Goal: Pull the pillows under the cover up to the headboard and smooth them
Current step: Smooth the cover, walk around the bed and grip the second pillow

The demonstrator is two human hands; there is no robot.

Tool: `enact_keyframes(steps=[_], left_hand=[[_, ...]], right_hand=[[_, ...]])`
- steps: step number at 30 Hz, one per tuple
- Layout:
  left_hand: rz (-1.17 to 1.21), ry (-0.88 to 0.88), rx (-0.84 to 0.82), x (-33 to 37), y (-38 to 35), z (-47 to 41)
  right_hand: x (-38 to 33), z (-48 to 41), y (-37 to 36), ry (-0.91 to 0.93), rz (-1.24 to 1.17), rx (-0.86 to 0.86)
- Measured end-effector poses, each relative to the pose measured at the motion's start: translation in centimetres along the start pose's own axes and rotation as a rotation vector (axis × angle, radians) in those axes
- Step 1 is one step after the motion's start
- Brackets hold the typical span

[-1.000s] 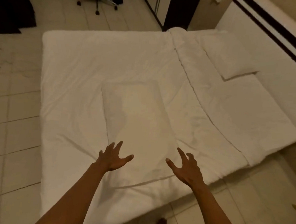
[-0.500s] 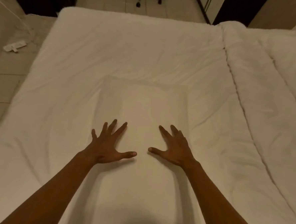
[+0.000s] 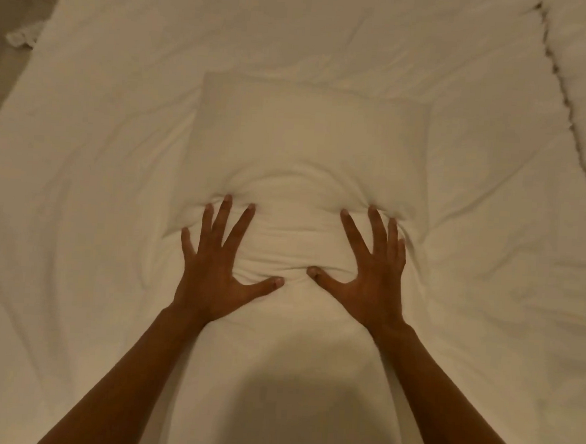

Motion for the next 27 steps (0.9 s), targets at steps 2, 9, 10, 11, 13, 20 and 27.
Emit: enact_keyframes(steps=[2,9,10,11,13,20,27], left_hand=[[-0.001,0.004,-0.005,0.1,0.4,0.0],[0.062,-0.032,-0.096,0.4,1.8,2.1],[0.082,-0.024,-0.098,0.4,1.7,2.6],[0.091,-0.011,-0.094,0.4,1.6,2.8],[0.077,0.007,-0.081,0.3,1.3,2.8],[-0.077,-0.008,-0.014,-0.4,-0.1,2.1],[-0.186,-0.164,0.237,-1.7,-2.7,0.0]], right_hand=[[-0.3,-0.2,0.5,-0.012,-0.006,-0.029],[-0.6,1.8,3.1,-0.013,-0.138,-0.347],[-0.5,2.2,3.4,-0.013,-0.134,-0.387],[-0.6,2.5,3.5,-0.018,-0.131,-0.418],[-0.9,2.8,3.6,-0.037,-0.119,-0.454],[-1.3,2.7,2.0,-0.022,0.073,-0.268],[-0.6,1.7,-1.3,0.053,0.147,-0.03]])
Point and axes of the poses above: each hand's wrist, its own z-axis away from the middle knuckle, its own y-axis out of the back of the hand, x = y × z, the point moved 1 cm from there along -z, towards the middle knuckle, and after that the axes turned 5 degrees about z, right-handed, at the moved point
